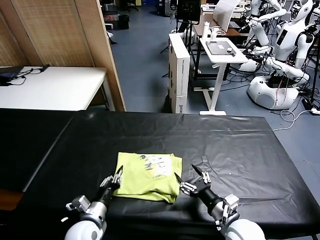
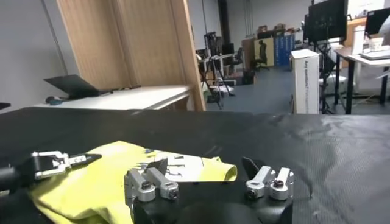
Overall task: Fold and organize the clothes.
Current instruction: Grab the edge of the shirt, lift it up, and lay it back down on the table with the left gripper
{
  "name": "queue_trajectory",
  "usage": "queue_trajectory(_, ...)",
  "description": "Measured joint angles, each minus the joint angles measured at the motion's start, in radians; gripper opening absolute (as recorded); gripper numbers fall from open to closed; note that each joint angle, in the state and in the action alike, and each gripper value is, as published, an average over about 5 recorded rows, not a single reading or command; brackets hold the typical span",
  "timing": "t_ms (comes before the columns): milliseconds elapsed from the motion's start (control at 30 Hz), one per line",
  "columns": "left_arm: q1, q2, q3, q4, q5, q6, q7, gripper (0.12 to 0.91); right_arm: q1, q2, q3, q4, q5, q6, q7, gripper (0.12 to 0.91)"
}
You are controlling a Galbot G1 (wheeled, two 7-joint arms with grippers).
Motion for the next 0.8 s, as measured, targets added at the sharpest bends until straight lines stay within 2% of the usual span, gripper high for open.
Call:
queue_trajectory(67,0.0,-0.002,-0.001,-0.002,0.002,0.001,0.0,0.212,-0.001,0.001,0.0,-0.001,-0.005,0.001,0.0,0.907)
queue_trajectory(133,0.001,0.0,-0.006,-0.007,0.006,0.005,0.0,0.178,-0.003,0.003,-0.001,-0.003,-0.01,0.002,0.001,0.907)
queue_trajectory(367,0.011,0.056,-0.05,-0.031,0.058,0.017,-0.006,0.181,-0.005,0.007,-0.001,-0.012,-0.024,0.008,0.002,0.907)
queue_trajectory(500,0.03,0.141,-0.105,-0.052,0.048,0.006,-0.002,0.181,0.002,0.011,-0.007,-0.021,-0.026,0.009,0.002,0.907)
queue_trajectory(633,0.048,0.26,-0.189,-0.076,-0.002,-0.002,-0.003,0.181,0.008,0.017,-0.016,-0.029,-0.026,0.009,0.002,0.907)
queue_trajectory(800,0.059,0.408,-0.313,-0.112,-0.095,0.02,-0.019,0.181,0.013,0.024,-0.023,-0.034,-0.027,0.009,0.0,0.907)
